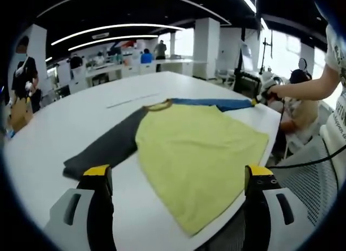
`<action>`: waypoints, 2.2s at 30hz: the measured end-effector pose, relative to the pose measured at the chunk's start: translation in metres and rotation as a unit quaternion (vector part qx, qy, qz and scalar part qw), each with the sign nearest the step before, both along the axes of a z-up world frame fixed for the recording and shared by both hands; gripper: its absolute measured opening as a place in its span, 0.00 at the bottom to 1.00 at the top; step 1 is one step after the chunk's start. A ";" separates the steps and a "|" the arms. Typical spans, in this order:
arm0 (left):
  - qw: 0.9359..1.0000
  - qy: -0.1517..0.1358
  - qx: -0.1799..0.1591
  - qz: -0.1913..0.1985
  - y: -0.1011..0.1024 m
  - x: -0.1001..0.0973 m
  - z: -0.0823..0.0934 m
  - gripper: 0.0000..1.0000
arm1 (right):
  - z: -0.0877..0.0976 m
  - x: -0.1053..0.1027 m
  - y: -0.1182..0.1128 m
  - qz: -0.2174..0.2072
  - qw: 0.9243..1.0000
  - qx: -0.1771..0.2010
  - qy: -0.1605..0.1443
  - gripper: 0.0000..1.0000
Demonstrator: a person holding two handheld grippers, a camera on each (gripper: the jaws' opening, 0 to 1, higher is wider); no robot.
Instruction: Fold the garment on the visible template until the final outline fits inside the template.
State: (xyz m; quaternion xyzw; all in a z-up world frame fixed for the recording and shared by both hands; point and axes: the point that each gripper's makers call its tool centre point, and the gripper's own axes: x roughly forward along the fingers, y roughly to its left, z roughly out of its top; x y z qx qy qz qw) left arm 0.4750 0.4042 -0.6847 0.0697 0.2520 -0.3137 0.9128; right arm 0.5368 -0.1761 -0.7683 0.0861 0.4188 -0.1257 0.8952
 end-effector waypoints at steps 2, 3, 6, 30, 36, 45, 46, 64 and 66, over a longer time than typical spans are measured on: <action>1.000 0.002 0.002 0.000 0.001 0.000 -0.002 0.99 | -0.005 0.003 -0.006 -0.002 1.000 -0.001 0.006 0.12; 1.000 0.002 0.003 0.000 0.001 0.000 -0.002 0.99 | -0.007 0.004 -0.007 -0.004 1.000 0.000 0.007 0.12; 1.000 0.002 0.000 0.001 -0.001 0.000 -0.001 0.99 | -0.013 0.007 -0.011 -0.011 1.000 0.006 0.010 0.12; 1.000 0.005 0.013 -0.009 -0.002 -0.003 -0.005 0.99 | -0.023 0.006 -0.009 -0.052 0.998 0.032 0.026 0.00; 1.000 0.004 0.014 -0.006 0.001 -0.001 -0.005 0.99 | -0.019 0.007 -0.007 -0.052 0.998 0.039 0.011 0.00; 1.000 0.014 0.012 -0.006 0.002 -0.004 -0.010 0.99 | 0.002 0.014 -0.001 -0.033 0.999 0.012 -0.013 0.00; 1.000 0.015 0.012 -0.006 0.002 -0.004 -0.010 0.99 | 0.003 0.014 0.000 -0.032 0.999 0.011 -0.015 0.00; 1.000 0.013 0.003 0.002 0.008 -0.003 -0.011 0.99 | 0.046 0.045 0.027 0.010 0.997 0.004 -0.073 0.00; 1.000 0.013 0.001 0.003 0.008 -0.004 -0.011 0.99 | 0.047 0.049 0.030 0.015 0.997 0.006 -0.077 0.00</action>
